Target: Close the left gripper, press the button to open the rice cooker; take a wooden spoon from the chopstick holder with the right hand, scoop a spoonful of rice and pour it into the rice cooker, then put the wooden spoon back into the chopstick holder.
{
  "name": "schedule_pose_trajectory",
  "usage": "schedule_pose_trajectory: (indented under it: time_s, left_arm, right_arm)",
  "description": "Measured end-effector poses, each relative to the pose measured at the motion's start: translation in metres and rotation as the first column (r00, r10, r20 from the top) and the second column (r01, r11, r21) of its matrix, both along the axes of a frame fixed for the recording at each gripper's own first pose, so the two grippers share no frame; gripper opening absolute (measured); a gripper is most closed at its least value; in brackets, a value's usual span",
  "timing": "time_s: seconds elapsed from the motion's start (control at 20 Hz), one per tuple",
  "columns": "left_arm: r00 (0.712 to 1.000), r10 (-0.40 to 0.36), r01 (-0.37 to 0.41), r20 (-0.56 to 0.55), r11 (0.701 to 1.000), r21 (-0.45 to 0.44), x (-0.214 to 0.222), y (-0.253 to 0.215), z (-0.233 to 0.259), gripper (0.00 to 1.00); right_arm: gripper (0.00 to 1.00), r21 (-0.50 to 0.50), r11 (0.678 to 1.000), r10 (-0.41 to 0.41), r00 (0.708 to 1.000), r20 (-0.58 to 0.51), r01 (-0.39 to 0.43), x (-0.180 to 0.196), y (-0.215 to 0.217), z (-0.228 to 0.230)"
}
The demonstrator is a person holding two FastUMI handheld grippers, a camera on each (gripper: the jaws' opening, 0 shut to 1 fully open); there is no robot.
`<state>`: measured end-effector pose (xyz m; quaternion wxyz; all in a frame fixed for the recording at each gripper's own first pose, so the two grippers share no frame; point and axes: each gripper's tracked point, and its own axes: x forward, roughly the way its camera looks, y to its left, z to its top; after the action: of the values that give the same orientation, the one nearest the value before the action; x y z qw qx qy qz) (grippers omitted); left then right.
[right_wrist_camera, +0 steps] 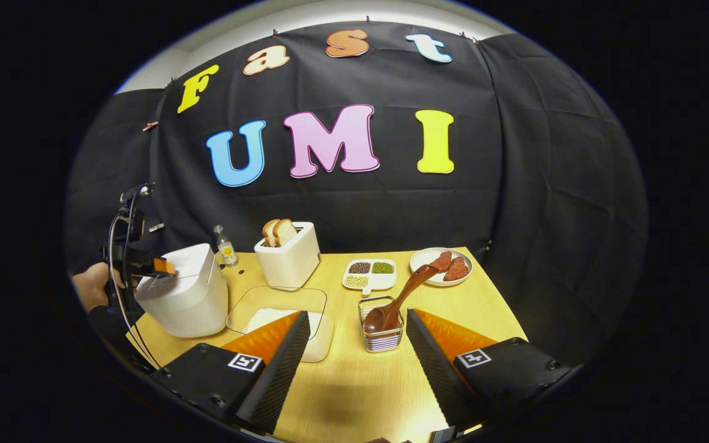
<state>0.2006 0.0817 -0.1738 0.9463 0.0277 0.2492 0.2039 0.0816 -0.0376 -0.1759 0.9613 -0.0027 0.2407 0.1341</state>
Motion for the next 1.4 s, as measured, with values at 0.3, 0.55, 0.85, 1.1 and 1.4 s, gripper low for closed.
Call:
schedule_pose_trajectory:
  time_s: [0.3,0.55,0.85,1.1,1.4]
  left_arm:
    - [0.999,0.033,-0.033,0.009,0.999,-0.004,0.002,-0.001,0.000,1.00]
    - [0.997,0.065,-0.064,-0.036,0.997,0.047,-0.024,0.000,0.020,0.96]
    - [0.973,-0.111,0.088,0.202,0.989,0.120,-0.081,-0.065,0.119,0.96]
    - [0.917,-0.243,0.214,0.317,0.969,0.126,-0.149,-0.103,0.155,0.96]
    - [0.836,-0.389,0.363,0.388,0.921,0.140,-0.218,-0.120,0.142,0.96]
  right_arm:
    - [0.98,0.037,0.999,0.022,0.999,-0.028,-0.021,0.014,-0.011,-0.020]
    - [0.99,0.036,0.992,0.120,0.991,-0.059,-0.118,0.025,-0.013,-0.033]
    - [0.98,0.036,0.997,0.061,0.995,0.080,-0.064,0.026,-0.020,0.035]
    - [0.98,0.042,0.998,-0.042,0.986,0.164,0.035,-0.013,-0.015,0.086]
    - [0.98,-0.002,0.994,-0.109,0.966,0.235,0.113,-0.102,-0.017,0.104]
